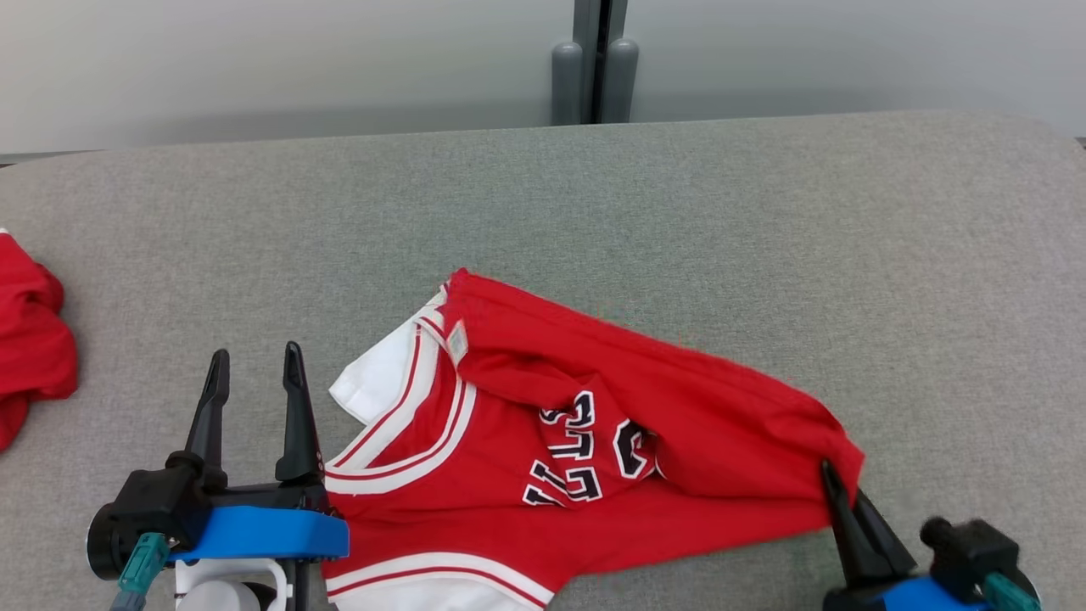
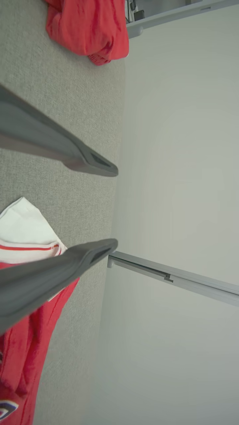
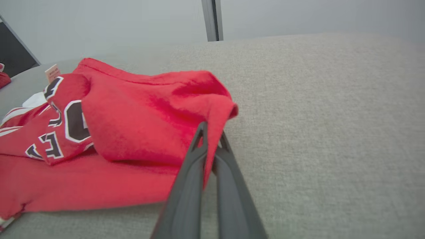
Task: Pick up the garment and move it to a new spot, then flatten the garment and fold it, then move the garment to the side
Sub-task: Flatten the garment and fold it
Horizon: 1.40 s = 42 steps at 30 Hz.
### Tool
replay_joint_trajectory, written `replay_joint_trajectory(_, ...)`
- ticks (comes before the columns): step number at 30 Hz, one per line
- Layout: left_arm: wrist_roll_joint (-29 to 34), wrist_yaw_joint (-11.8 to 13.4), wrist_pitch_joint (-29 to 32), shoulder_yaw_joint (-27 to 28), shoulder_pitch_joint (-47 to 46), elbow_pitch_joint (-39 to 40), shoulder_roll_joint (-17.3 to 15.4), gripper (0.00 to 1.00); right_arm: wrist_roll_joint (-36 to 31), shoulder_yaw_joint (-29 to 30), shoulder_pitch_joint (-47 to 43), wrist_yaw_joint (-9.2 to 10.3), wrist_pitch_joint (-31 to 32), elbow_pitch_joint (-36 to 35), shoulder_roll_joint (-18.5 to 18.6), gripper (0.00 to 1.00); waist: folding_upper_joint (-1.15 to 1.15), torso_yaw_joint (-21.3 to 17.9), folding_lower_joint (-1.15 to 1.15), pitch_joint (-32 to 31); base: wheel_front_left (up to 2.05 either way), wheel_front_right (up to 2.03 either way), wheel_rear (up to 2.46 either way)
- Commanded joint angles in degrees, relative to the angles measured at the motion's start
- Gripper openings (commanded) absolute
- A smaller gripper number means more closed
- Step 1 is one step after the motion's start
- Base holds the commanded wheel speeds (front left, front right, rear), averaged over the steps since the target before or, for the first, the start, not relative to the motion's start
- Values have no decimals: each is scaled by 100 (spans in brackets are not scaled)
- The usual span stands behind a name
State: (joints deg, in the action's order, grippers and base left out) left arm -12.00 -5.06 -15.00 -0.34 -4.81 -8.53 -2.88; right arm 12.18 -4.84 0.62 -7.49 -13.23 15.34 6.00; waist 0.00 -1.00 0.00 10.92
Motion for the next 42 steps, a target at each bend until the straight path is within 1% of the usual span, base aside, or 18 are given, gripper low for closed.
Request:
replay_joint_trajectory(1, 36, -3, -28, 34, 11, 23, 0, 100, -39, 102, -248, -1, 76, -211, -50, 0, 0, -21, 0, 2, 0, 0, 0)
replay_joint_trajectory(4, 44, -19, -28, 46, -13, 20, 0, 100, 73, 364, -739, -1, 254, -700, -182, 0, 0, -45, 0, 14, 0, 0, 0)
replay_joint_trajectory(8, 49, -39, -28, 72, -38, 20, 0, 100, 263, 674, -1238, -1, 442, -1053, -284, 0, 0, -72, 0, 31, 0, 0, 0)
replay_joint_trajectory(9, 49, -38, -28, 76, -41, 17, 0, 100, 240, 715, -1297, -1, 453, -1123, -289, 24, 0, -77, 0, 35, 0, 0, 0)
replay_joint_trajectory(10, 52, -41, -28, 79, -42, 11, 0, 100, 240, 769, -1330, -1, 446, -1189, -291, 87, 0, -84, 0, 37, 0, 0, 0)
replay_joint_trajectory(11, 56, -47, -28, 82, -46, 7, 0, 100, 218, 840, -1336, -1, 441, -1253, -292, 100, 0, -91, 0, 41, 0, 0, 0)
replay_joint_trajectory(17, 40, -59, -27, 56, -68, -38, 1, 100, -23, 1197, -1047, -2, 366, -1659, -302, 100, 0, -40, 0, -22, 0, 0, 0)
replay_joint_trajectory(22, 72, -73, -28, 54, -11, -58, 1, 100, -187, 1221, -645, -2, 395, -1980, -257, 100, 0, 24, 0, -100, 0, 0, 0)
replay_joint_trajectory(29, 136, -78, -28, 98, 98, -52, -1, 100, -268, 1134, -139, -2, 57, -2151, -270, 100, 0, 37, 0, -198, 0, 0, 0)
replay_joint_trajectory(33, 163, -93, -28, 128, 116, -36, 0, 100, -178, 1041, 114, -2, -126, -2064, -300, 100, 0, 39, 0, -217, 0, 0, 0)
replay_joint_trajectory(39, 202, -115, -28, 133, 100, -74, 1, 100, -424, 755, 407, -2, -198, -1565, -307, 100, 0, 36, 0, -267, 0, 0, 0)
replay_joint_trajectory(42, 233, -127, -27, 104, 112, -98, 0, 100, -679, 574, 422, -2, -201, -1333, -309, 100, 0, 49, 0, -298, 0, 0, 0)
